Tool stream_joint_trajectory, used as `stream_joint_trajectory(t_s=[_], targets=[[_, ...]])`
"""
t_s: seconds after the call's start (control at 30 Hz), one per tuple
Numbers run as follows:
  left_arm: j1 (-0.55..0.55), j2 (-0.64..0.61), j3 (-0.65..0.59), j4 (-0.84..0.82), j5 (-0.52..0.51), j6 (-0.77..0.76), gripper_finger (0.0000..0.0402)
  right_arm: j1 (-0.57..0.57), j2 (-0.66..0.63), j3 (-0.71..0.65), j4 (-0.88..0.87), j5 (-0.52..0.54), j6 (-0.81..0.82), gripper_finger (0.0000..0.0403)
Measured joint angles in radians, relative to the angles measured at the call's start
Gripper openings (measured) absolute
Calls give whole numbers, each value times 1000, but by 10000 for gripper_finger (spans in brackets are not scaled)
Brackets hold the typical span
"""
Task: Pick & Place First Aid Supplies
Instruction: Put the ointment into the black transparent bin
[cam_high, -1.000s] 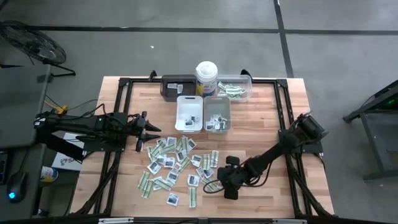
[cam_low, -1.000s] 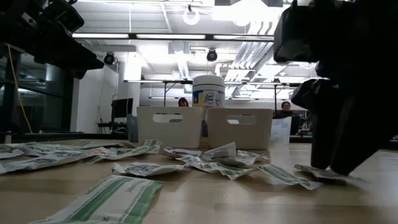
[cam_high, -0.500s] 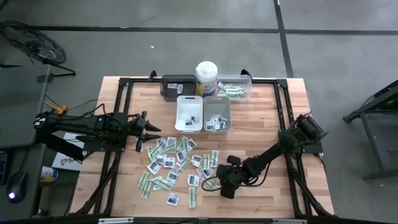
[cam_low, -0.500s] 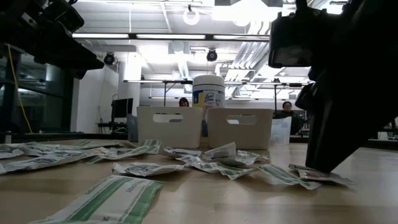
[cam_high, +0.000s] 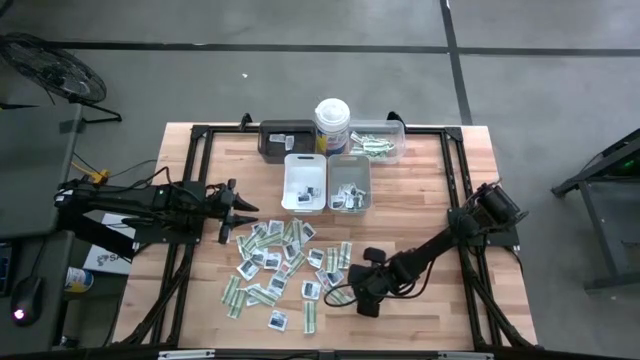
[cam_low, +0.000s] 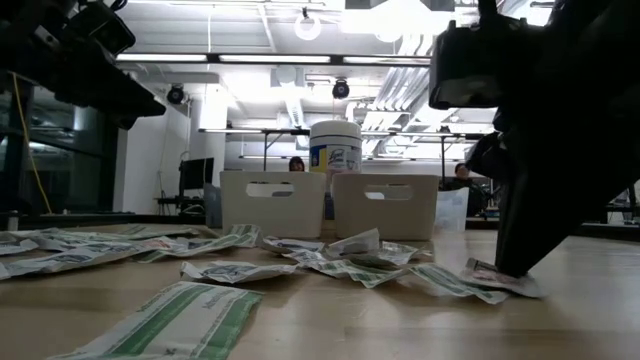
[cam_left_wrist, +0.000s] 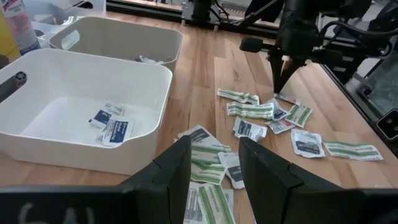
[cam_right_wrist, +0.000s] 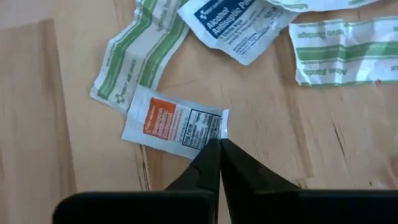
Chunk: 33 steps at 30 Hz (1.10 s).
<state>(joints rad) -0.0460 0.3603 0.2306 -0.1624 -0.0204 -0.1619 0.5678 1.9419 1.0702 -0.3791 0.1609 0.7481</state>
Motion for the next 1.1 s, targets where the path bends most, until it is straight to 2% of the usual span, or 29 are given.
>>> stream_joint_trajectory(t_s=[0.13,0.37,0.5,0.67,0.83,1.1], targets=[[0,0,0,-7,0,0,133,-12,-3,0,10,-64,-26,39],[0,0,0,-22,0,0,133,-31,-12,-3,43,-126,-26,147],[0,0,0,-22,1,0,133,-30,-7,-2,39,-102,-29,176],[0,0,0,-24,1,0,133,-21,20,4,43,-86,-43,180],[0,0,0,-24,4,0,133,-5,25,5,19,-7,-56,174],[0,0,0,-29,4,0,133,-9,26,7,-16,13,-74,109]])
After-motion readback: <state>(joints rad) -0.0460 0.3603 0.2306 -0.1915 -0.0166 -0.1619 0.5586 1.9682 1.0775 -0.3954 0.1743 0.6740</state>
